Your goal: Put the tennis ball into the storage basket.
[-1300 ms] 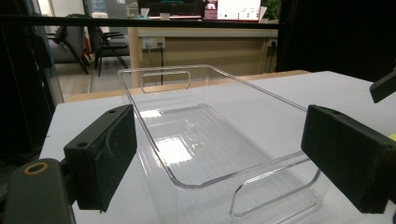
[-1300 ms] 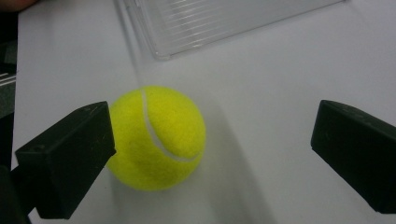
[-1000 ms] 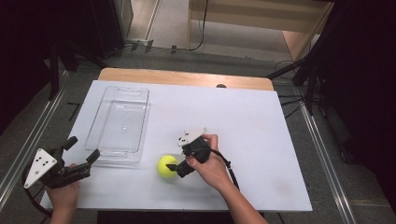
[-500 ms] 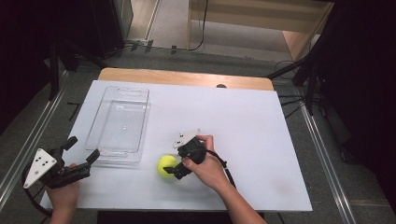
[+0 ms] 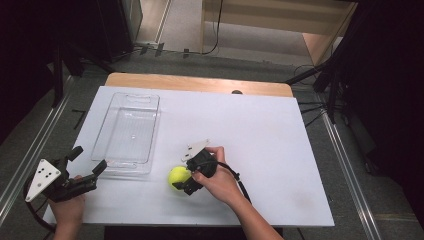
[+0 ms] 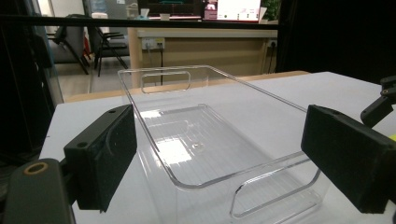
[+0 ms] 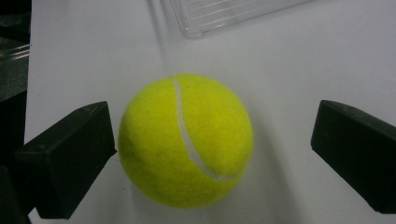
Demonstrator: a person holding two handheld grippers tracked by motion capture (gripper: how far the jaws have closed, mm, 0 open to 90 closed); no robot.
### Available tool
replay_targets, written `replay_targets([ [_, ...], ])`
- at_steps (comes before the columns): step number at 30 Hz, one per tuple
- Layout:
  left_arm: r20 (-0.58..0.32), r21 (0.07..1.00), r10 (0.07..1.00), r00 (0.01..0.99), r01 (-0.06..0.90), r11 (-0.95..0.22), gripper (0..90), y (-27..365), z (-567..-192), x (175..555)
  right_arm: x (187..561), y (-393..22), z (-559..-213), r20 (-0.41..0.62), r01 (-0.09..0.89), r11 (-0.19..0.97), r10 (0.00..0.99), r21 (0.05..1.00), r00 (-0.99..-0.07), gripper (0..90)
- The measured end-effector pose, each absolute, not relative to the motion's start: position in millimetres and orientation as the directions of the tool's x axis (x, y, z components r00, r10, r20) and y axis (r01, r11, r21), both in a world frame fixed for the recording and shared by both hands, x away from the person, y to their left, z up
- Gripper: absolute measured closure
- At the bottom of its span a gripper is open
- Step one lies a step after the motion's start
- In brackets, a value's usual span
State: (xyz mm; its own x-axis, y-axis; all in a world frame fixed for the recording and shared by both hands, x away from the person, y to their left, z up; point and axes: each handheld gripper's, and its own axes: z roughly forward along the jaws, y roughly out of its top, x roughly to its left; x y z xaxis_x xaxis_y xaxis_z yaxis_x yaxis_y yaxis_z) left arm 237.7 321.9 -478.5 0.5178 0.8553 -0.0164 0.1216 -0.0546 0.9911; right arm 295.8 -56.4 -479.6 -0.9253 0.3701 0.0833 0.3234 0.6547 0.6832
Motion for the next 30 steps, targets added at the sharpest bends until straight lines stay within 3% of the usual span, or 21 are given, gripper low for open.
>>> replay_targets([
  [19, -0.016, 0.991, 0.854, 0.52, 0.121, -0.055, 11.0, 322, -478, 238, 294, -45, -488, 0.111, 0.333, 0.69, 0.346, 0.643, -0.932, 0.0],
  [21, -0.015, 0.991, 0.854, 0.52, 0.12, -0.056, 11.1, 322, -478, 238, 294, -45, -489, 0.106, 0.333, 0.689, 0.35, 0.644, -0.931, 5.5],
  [28, -0.016, 0.991, 0.854, 0.52, 0.12, -0.055, 11.1, 322, -478, 238, 294, -43, -490, 0.115, 0.337, 0.694, 0.347, 0.636, -0.931, 5.8],
  [30, -0.016, 0.991, 0.854, 0.521, 0.12, -0.055, 11.1, 322, -478, 238, 293, -42, -491, 0.122, 0.337, 0.696, 0.341, 0.634, -0.932, 11.2],
])
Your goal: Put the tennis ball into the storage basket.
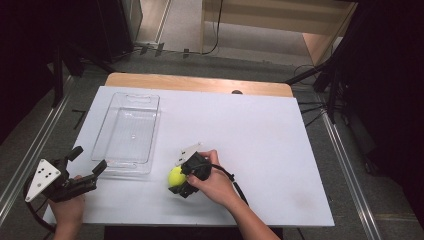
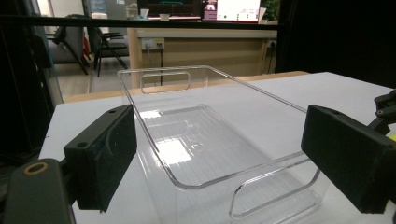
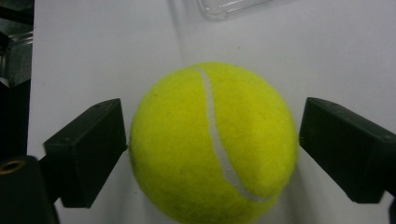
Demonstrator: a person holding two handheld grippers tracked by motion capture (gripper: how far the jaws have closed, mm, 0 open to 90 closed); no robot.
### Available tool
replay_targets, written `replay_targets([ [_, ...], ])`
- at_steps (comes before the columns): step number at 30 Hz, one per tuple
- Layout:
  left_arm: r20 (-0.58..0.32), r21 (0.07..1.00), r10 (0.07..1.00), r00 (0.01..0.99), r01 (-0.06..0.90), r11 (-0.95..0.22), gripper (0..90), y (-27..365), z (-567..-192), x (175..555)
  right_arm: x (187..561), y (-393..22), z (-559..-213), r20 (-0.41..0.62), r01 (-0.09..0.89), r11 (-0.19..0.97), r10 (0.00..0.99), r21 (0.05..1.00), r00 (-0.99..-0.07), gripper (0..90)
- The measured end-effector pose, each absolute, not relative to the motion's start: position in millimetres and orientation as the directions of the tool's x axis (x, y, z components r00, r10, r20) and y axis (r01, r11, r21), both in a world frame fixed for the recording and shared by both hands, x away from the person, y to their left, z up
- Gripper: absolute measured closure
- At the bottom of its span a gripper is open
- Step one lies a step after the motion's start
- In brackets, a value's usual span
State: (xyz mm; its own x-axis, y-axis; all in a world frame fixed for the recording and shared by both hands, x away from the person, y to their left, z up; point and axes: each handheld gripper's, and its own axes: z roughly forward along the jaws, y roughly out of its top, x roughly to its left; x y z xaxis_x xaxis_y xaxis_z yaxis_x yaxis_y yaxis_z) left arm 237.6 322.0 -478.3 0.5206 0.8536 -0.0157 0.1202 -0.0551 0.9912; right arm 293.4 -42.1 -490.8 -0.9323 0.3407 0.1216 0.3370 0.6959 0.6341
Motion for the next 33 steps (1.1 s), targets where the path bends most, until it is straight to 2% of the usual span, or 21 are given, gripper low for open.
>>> replay_targets([
  [15, -0.015, 0.991, 0.853, 0.521, 0.121, -0.056, 11.0, 322.1, -478.4, 237.7, 294.4, -41.1, -493.6, 0.132, 0.34, 0.703, 0.334, 0.625, -0.933, 22.2],
  [33, -0.017, 0.991, 0.854, 0.52, 0.121, -0.054, 11.1, 322.3, -478.5, 238.0, 296.5, -43.2, -490.4, 0.156, 0.355, 0.712, 0.331, 0.606, -0.931, 23.5],
])
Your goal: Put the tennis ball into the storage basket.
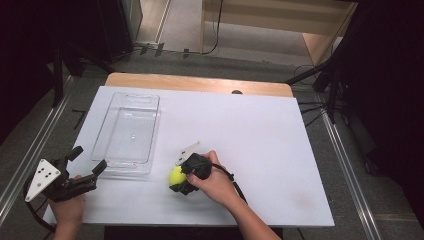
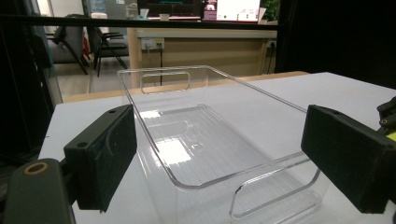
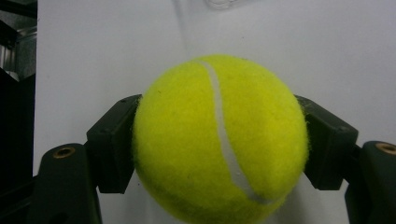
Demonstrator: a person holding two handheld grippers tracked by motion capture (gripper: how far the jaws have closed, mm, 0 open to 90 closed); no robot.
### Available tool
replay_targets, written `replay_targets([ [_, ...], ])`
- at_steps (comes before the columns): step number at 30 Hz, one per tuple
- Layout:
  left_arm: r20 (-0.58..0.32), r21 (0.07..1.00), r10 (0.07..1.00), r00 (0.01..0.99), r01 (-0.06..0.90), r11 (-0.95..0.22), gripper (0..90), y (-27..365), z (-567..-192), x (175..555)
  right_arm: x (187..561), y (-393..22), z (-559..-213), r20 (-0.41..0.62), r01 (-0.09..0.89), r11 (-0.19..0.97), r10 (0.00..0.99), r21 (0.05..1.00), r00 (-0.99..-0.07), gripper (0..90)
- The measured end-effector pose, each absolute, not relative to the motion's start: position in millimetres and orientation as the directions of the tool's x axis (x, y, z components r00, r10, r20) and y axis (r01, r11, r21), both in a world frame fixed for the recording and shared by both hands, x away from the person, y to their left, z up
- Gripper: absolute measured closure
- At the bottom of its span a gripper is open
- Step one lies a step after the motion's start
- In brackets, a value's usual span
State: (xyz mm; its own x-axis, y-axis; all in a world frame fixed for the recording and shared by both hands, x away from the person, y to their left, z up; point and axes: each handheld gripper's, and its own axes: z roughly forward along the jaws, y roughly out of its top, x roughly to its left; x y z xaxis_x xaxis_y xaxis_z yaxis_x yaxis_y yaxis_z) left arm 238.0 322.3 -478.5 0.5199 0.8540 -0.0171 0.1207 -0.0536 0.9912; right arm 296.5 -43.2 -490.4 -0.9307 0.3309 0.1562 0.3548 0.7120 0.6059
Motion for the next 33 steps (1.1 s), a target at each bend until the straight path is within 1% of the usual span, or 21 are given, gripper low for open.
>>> replay_targets([
  [26, -0.018, 0.991, 0.854, 0.52, 0.121, -0.053, 11.0, 322, -478, 238, 305, -46, -471, 0.168, 0.352, 0.699, 0.32, 0.622, -0.932, 23.6],
  [27, -0.018, 0.991, 0.854, 0.52, 0.121, -0.052, 11.1, 322, -478, 238, 307, -46, -470, 0.151, 0.333, 0.7, 0.311, 0.632, -0.938, 23.6],
  [33, -0.017, 0.991, 0.854, 0.52, 0.122, -0.054, 11.1, 322, -478, 238, 309, -47, -465, 0.155, 0.344, 0.696, 0.321, 0.63, -0.934, 23.6],
])
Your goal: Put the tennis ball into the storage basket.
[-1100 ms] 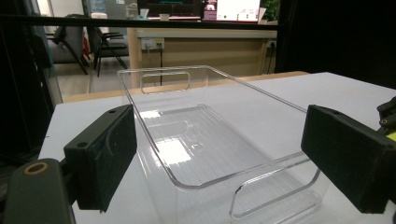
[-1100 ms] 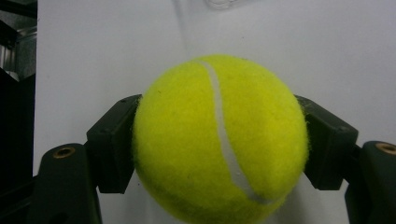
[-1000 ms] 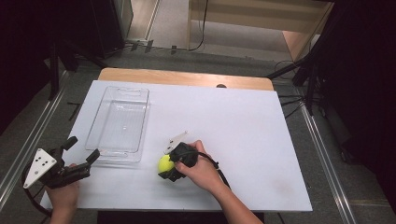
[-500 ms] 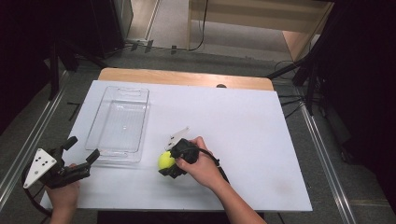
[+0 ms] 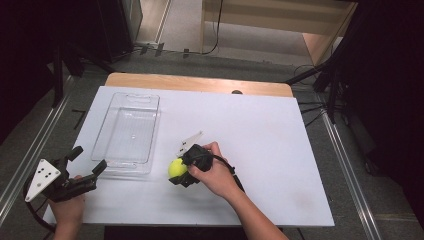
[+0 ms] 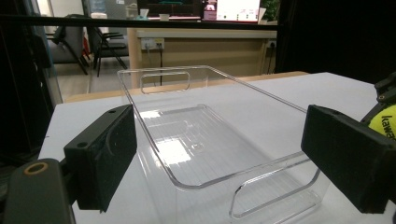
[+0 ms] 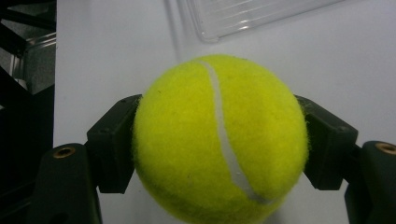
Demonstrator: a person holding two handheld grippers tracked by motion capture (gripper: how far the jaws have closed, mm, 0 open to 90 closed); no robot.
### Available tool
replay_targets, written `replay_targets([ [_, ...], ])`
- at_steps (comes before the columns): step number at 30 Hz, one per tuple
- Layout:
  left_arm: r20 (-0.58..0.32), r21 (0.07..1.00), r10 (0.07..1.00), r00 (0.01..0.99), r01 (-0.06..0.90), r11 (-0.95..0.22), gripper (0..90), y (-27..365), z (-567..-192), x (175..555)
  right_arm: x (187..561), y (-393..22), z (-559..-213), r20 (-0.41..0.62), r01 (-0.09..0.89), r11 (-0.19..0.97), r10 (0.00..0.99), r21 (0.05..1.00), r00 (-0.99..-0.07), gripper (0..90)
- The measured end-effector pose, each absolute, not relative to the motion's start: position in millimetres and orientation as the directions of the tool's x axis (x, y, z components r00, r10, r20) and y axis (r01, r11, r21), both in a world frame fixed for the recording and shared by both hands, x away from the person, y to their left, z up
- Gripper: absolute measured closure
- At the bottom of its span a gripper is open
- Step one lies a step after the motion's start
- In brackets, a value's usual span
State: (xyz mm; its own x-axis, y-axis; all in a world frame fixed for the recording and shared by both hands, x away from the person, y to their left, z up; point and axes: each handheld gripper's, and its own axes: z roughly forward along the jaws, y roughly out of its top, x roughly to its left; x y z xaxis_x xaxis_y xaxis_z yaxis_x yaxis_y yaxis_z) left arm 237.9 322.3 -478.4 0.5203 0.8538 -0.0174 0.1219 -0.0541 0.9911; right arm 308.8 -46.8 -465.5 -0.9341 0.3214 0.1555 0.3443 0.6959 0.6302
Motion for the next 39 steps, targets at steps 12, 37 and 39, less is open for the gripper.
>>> replay_targets([
  [12, -0.018, 0.991, 0.854, 0.52, 0.121, -0.053, 11.0, 322, -478, 238, 313, -46, -457, 0.152, 0.335, 0.69, 0.313, 0.641, -0.937, 23.6],
  [37, -0.017, 0.991, 0.853, 0.521, 0.122, -0.054, 11.0, 322, -478, 238, 321, -40, -444, 0.15, 0.323, 0.692, 0.3, 0.645, -0.942, 23.7],
  [39, -0.017, 0.991, 0.853, 0.521, 0.122, -0.055, 11.1, 322, -478, 238, 322, -39, -443, 0.145, 0.316, 0.693, 0.295, 0.647, -0.944, 23.7],
])
